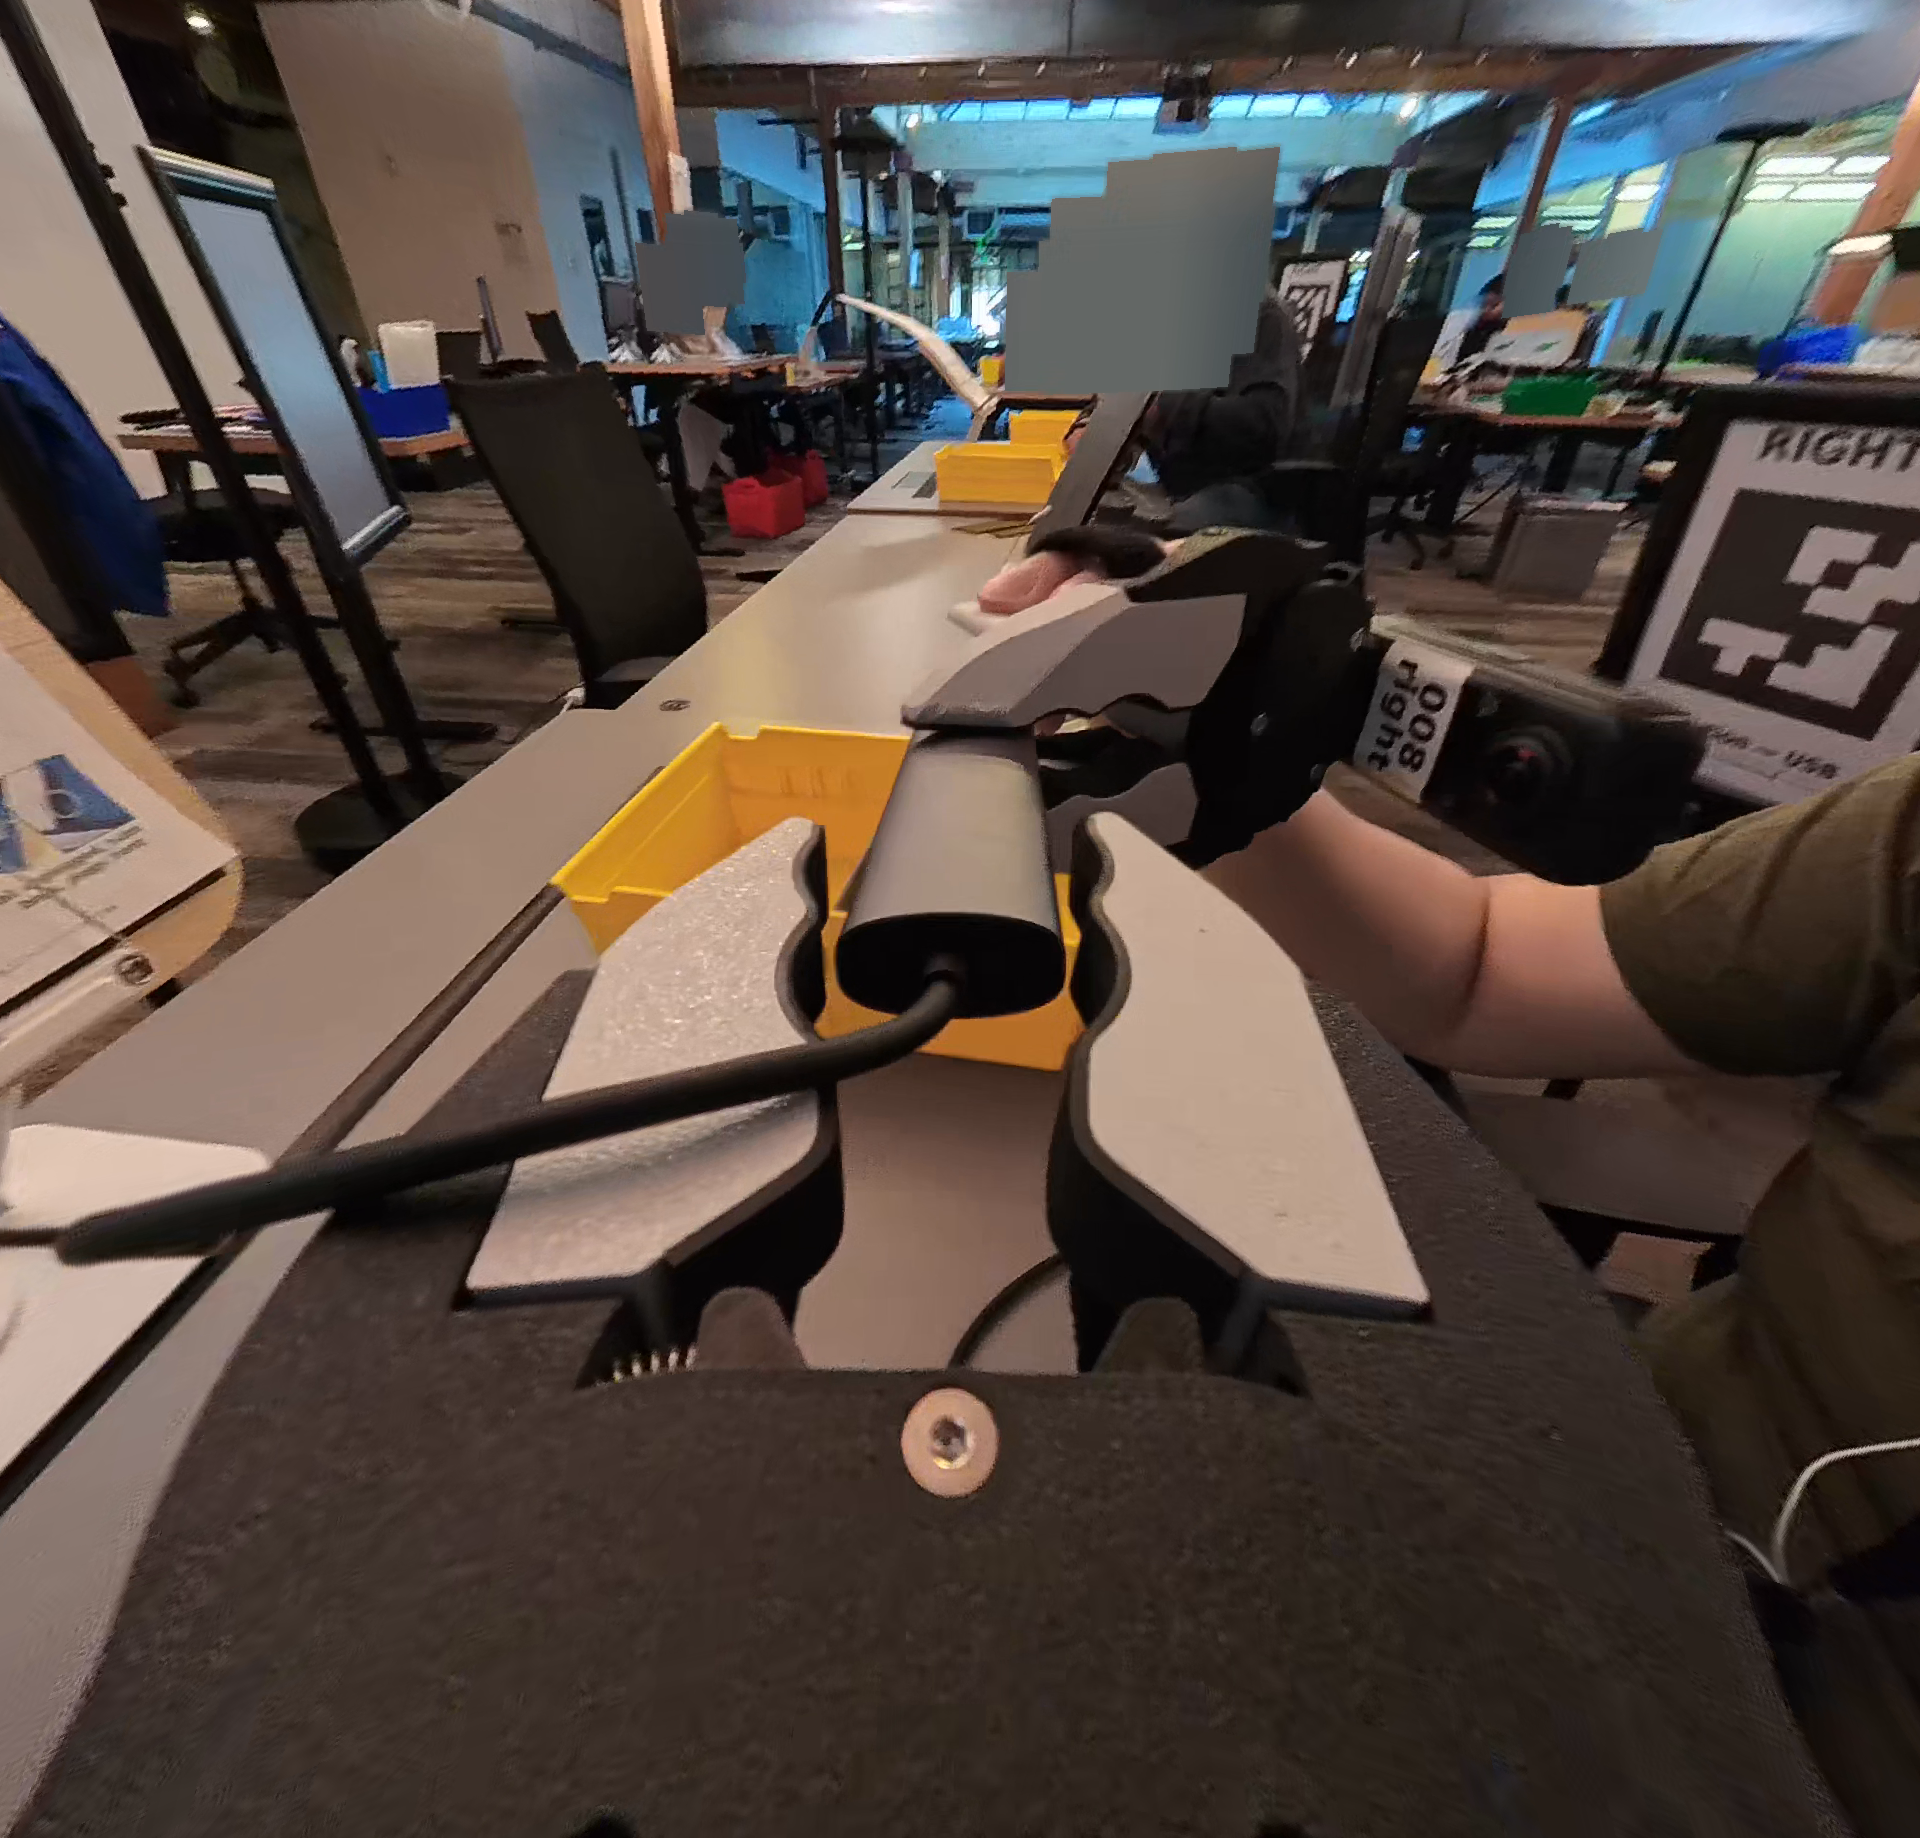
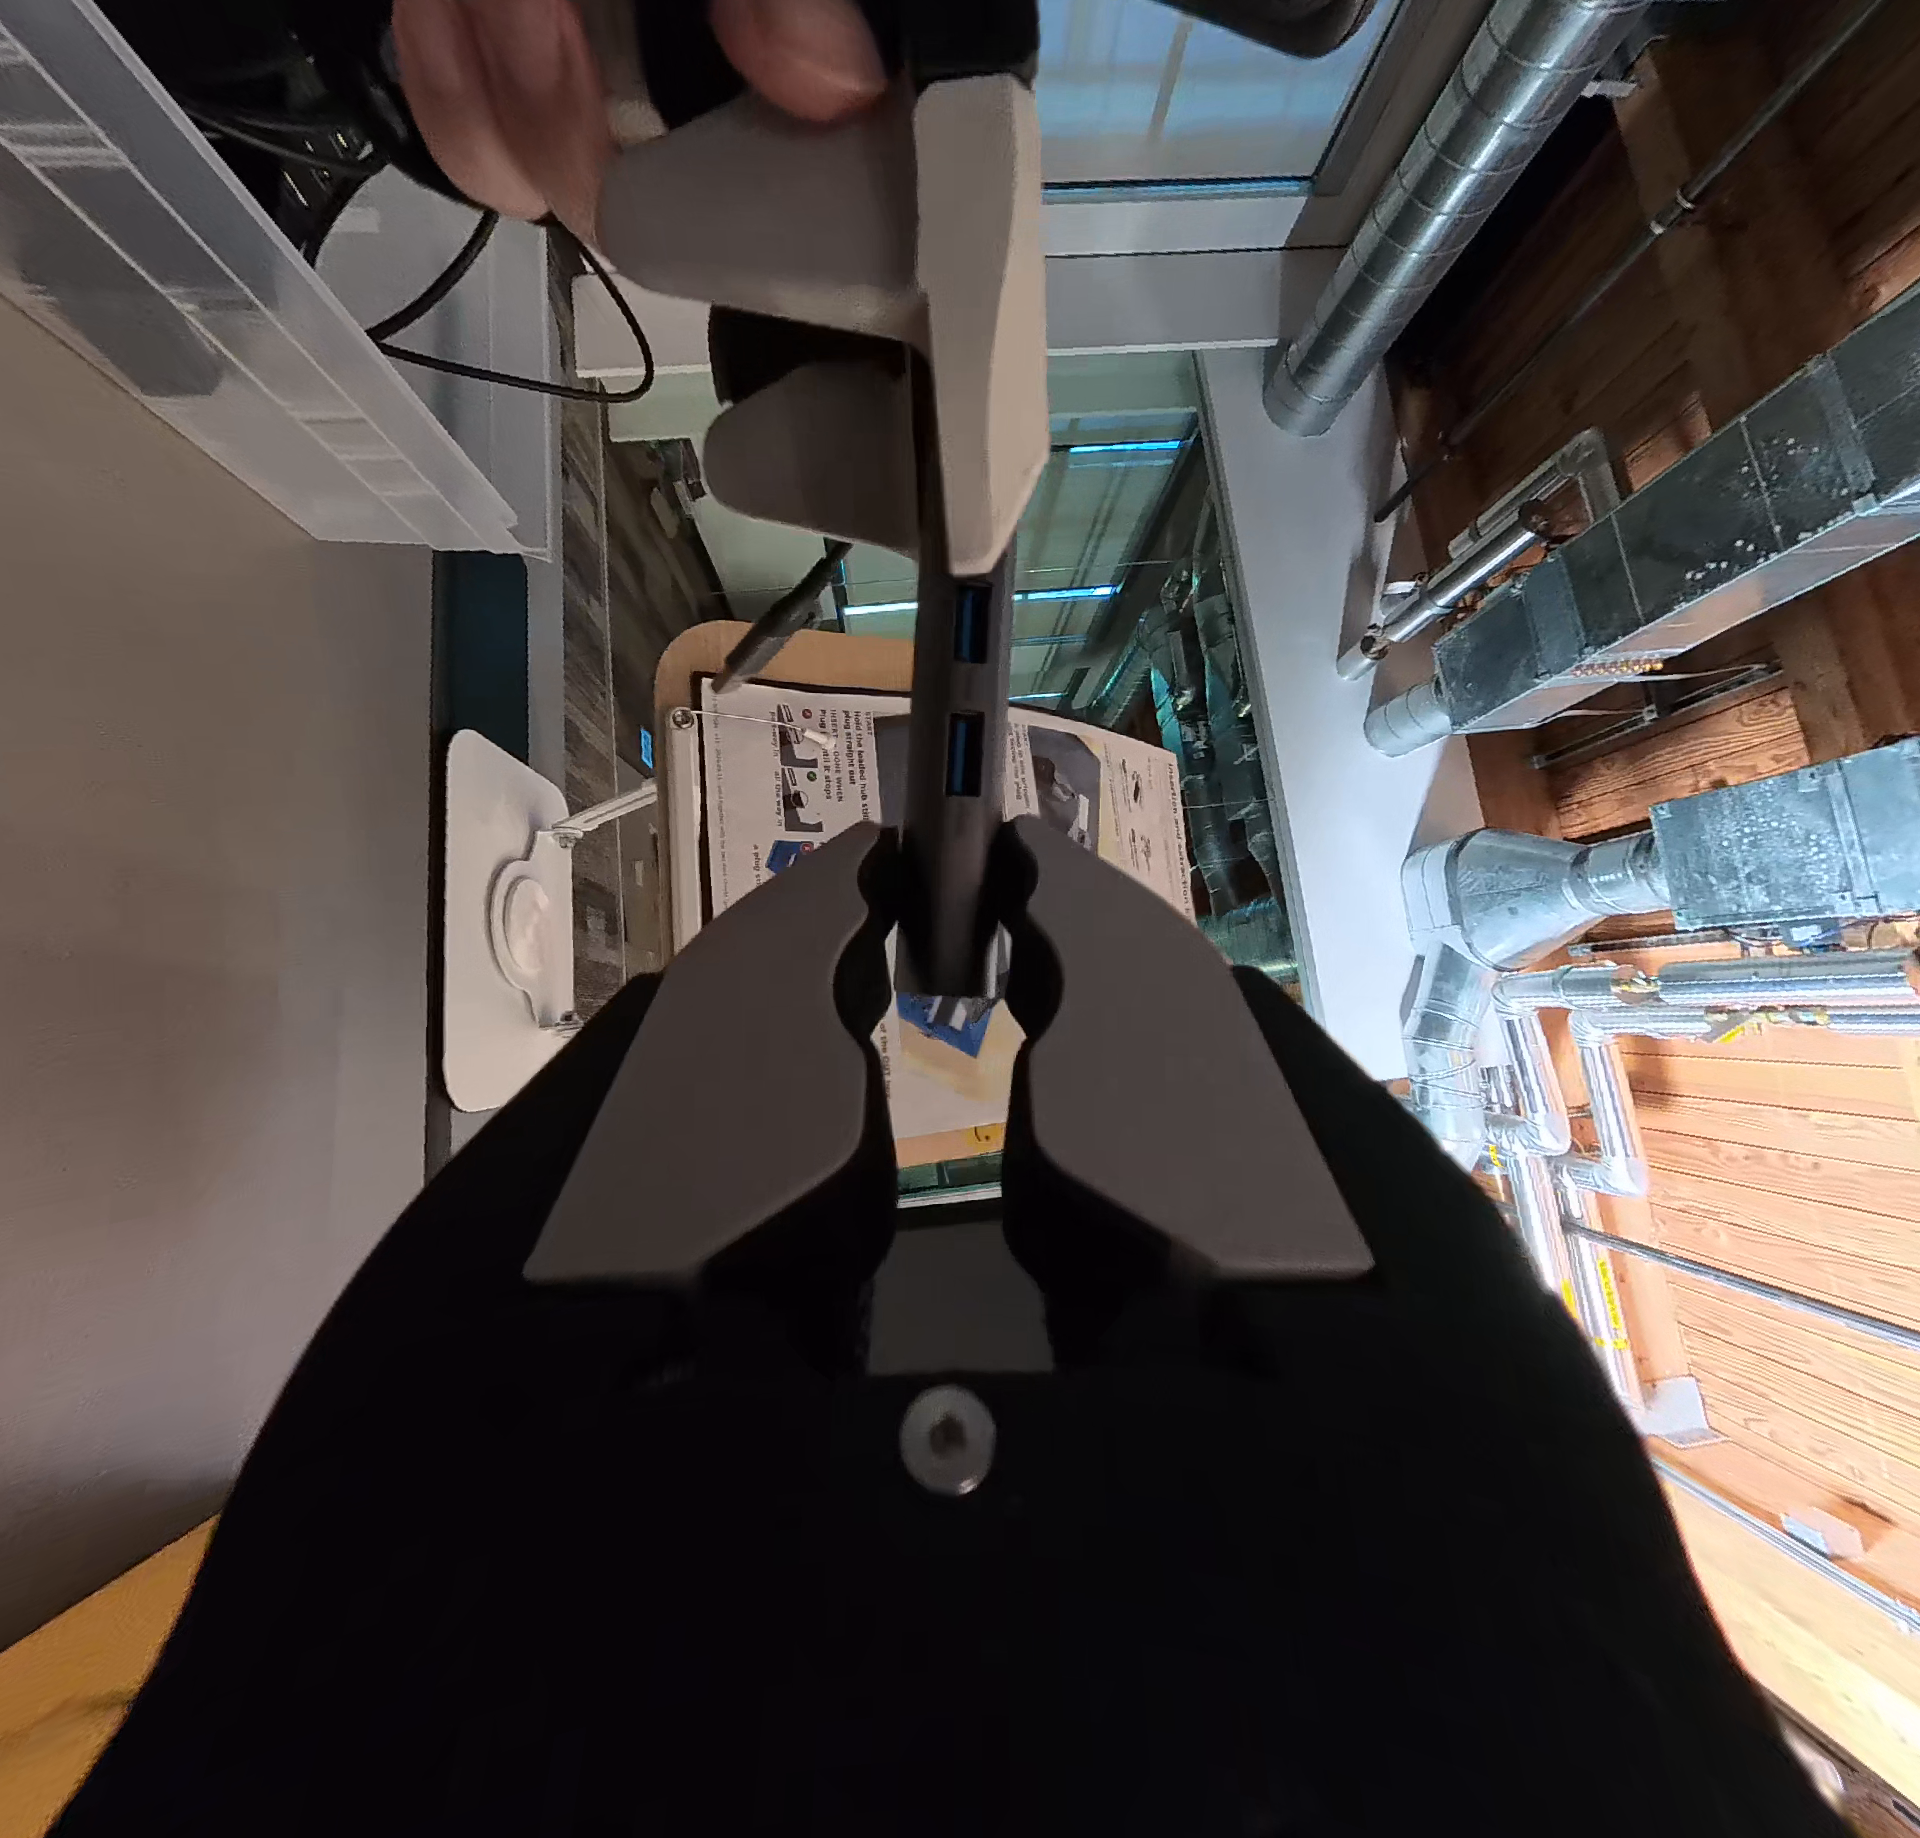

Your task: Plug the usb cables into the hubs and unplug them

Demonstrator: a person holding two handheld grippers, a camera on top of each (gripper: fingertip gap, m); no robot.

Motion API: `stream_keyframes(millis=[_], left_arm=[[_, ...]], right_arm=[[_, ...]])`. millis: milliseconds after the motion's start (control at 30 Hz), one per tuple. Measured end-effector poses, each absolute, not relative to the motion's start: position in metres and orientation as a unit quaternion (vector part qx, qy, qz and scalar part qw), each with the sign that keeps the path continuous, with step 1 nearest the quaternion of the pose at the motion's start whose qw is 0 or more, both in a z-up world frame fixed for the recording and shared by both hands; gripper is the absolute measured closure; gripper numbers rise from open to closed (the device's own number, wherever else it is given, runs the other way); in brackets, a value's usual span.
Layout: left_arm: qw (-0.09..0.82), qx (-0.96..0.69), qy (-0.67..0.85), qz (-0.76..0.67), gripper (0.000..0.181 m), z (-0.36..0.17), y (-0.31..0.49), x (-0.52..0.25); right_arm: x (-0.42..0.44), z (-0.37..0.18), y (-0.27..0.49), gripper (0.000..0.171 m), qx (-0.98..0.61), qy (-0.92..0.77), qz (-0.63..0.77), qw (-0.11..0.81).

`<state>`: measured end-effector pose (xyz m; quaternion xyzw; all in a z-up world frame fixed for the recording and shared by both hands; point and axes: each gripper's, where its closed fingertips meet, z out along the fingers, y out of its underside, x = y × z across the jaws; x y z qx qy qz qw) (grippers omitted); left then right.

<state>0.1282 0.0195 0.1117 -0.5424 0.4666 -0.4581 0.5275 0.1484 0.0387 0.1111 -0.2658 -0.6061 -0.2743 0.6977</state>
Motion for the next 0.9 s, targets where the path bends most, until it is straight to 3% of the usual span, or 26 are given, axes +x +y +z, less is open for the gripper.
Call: stream_keyframes(millis=[100,467,600,900], left_arm=[[0.521,-0.520,0.472,-0.485,0.145,0.115,0.013,0.128],[0.519,-0.531,0.424,-0.518,0.145,0.124,0.017,0.130],[0.506,-0.526,0.391,-0.560,0.145,0.130,0.020,0.125],[0.514,-0.533,0.320,-0.590,0.145,0.144,0.042,0.091]], right_arm=[[0.147,0.111,0.036,0.152,-0.263,-0.610,-0.264,0.700],[0.151,0.120,0.039,0.150,-0.262,-0.581,-0.273,0.721],[0.152,0.126,0.041,0.139,-0.278,-0.560,-0.252,0.739],[0.147,0.123,0.047,0.136,-0.354,-0.538,-0.104,0.758]])
